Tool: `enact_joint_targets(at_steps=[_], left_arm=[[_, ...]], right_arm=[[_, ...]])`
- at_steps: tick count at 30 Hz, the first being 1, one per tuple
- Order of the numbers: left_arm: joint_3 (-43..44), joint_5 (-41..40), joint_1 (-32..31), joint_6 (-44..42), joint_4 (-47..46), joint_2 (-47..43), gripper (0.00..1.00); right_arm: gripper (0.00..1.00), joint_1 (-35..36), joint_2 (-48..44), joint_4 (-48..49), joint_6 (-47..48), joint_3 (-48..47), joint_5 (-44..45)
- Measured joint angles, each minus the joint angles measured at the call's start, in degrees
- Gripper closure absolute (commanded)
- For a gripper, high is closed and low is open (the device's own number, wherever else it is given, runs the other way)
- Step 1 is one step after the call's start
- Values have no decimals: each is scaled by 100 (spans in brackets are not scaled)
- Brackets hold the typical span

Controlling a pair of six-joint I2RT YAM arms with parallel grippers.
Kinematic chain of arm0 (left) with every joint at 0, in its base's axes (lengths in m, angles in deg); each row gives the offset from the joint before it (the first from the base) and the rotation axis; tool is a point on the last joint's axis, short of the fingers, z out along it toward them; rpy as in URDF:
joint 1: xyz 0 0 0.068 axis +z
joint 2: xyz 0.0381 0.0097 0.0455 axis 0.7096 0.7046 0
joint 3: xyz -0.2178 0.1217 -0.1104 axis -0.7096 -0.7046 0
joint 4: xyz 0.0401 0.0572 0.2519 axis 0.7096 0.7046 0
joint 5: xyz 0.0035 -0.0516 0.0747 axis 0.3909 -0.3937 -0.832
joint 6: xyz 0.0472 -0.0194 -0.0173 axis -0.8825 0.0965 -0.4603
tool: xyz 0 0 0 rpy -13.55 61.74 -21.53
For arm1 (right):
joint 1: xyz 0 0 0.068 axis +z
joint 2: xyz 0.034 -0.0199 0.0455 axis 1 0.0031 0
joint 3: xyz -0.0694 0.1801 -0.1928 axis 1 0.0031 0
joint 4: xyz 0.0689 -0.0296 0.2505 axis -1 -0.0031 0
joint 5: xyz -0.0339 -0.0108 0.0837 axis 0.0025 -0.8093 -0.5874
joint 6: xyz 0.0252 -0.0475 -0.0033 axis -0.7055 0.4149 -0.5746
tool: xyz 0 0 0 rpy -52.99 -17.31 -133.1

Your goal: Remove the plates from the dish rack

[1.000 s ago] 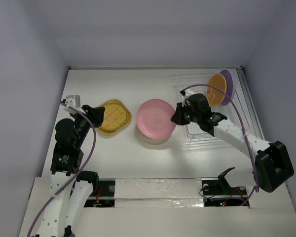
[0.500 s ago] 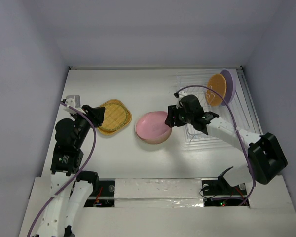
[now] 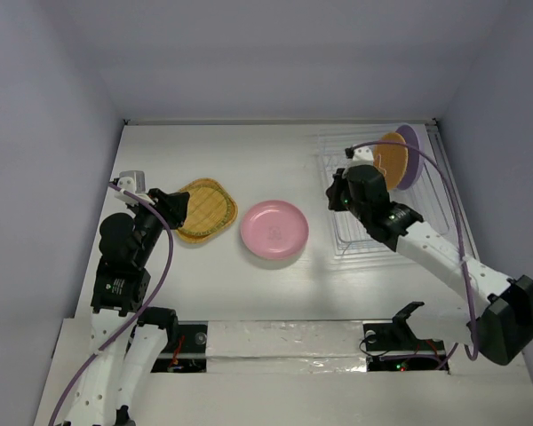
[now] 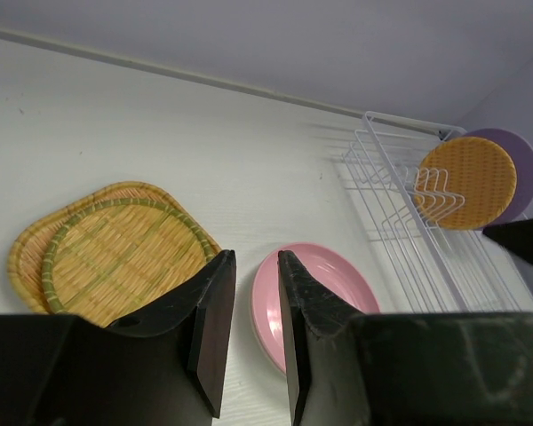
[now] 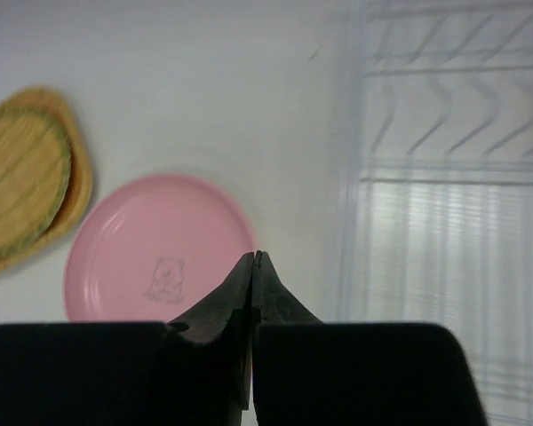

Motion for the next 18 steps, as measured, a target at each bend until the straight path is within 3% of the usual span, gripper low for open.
enact_joint_targets(at_steps=[4, 6, 7, 10, 18], left_arm=[[0, 44, 0, 0, 0, -2, 77], [0, 63, 0, 0, 0, -11, 77], [0, 74, 0, 2, -2, -13, 77], [0, 101, -2, 2, -4, -24, 77], [0, 129, 0, 2, -4, -22, 77]], right_arm=[[99, -470, -136, -35, 4, -295, 1158], [91, -1043, -55, -26, 2, -380, 1416], [77, -1351, 17, -28, 2, -404, 1519], [51, -2107, 407, -57, 4, -557, 1727], [48, -2708, 1346, -44, 20, -822, 1799]])
